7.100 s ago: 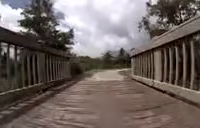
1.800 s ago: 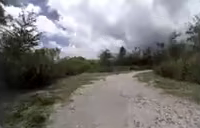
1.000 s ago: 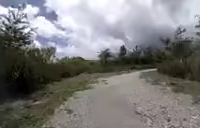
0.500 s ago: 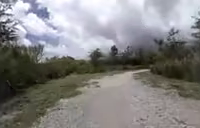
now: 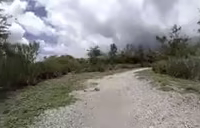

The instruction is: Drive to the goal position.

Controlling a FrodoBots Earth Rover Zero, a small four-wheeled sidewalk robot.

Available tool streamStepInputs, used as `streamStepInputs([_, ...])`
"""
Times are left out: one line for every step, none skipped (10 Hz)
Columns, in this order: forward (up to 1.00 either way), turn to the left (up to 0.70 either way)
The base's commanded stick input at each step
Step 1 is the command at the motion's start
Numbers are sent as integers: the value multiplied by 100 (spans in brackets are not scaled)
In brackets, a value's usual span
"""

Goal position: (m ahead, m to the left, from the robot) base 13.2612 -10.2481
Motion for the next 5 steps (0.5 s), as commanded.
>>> streamStepInputs([85, 0])
streamStepInputs([85, -9])
streamStepInputs([85, -34])
streamStepInputs([85, -34])
streamStepInputs([85, -34])
